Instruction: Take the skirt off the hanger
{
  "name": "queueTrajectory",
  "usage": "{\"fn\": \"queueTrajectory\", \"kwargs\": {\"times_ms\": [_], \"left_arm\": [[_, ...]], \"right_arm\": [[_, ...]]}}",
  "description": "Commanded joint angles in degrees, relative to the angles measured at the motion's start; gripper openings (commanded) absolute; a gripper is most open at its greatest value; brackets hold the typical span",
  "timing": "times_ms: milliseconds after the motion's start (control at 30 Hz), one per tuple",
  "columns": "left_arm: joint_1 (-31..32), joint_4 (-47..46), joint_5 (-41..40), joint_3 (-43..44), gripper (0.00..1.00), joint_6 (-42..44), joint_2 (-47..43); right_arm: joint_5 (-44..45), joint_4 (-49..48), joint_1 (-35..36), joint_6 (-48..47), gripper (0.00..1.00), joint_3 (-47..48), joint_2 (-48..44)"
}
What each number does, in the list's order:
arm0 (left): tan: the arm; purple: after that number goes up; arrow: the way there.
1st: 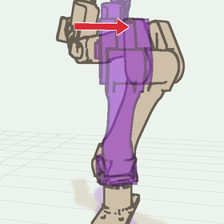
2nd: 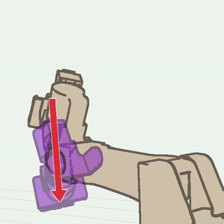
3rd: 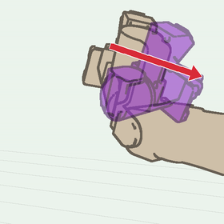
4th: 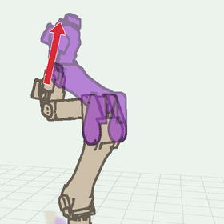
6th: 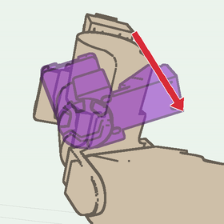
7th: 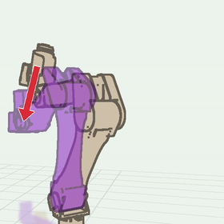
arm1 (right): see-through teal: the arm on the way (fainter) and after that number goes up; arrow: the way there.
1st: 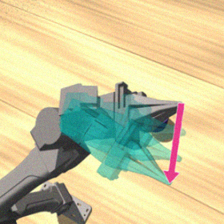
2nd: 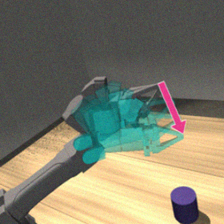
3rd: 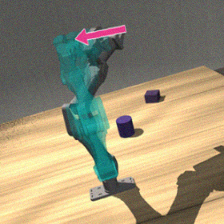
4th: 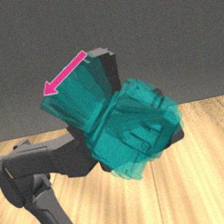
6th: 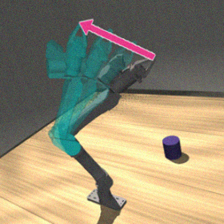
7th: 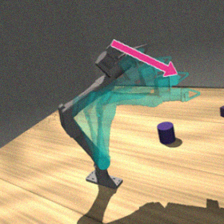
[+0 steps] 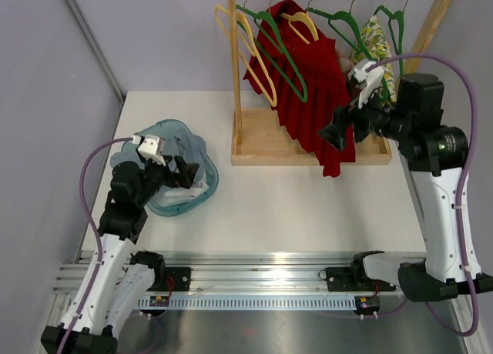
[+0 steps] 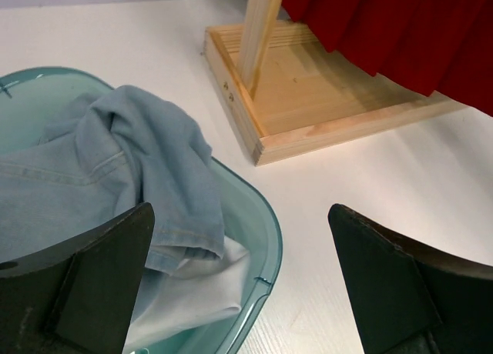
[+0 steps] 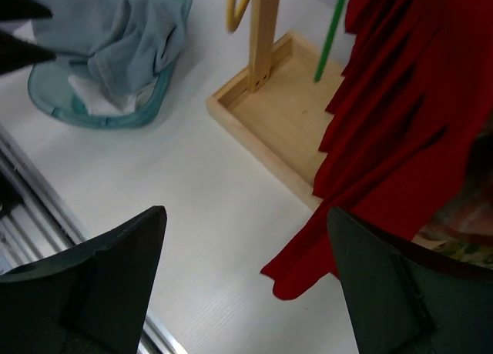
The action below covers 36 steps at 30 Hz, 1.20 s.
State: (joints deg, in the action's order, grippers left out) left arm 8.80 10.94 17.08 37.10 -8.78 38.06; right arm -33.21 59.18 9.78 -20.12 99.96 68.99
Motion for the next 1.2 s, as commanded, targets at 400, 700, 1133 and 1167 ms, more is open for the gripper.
{"fn": "queueTrajectory", "kwargs": {"times_ms": [400,700,1133,1167], "left_arm": [[3.42,-0.04,-1.00,1.13,0.99,4.21,-2.20],[3.42,0.05,-1.00,1.04,0.99,4.38,-2.47],[3.51,-0.39,0.32,0.87,0.99,4.29,-2.47],[3.51,-0.48,0.41,0.87,0.99,4.29,-2.47]], "right_arm": [[18.27,-9.78,-0.20,11.15,0.74,35.11,29.95],[17.22,-9.70,-0.20,8.78,0.37,41.10,38.06],[13.52,-15.40,-0.29,12.90,0.00,42.16,31.22],[13.70,-17.58,-0.46,13.26,0.00,41.81,30.33]]}}
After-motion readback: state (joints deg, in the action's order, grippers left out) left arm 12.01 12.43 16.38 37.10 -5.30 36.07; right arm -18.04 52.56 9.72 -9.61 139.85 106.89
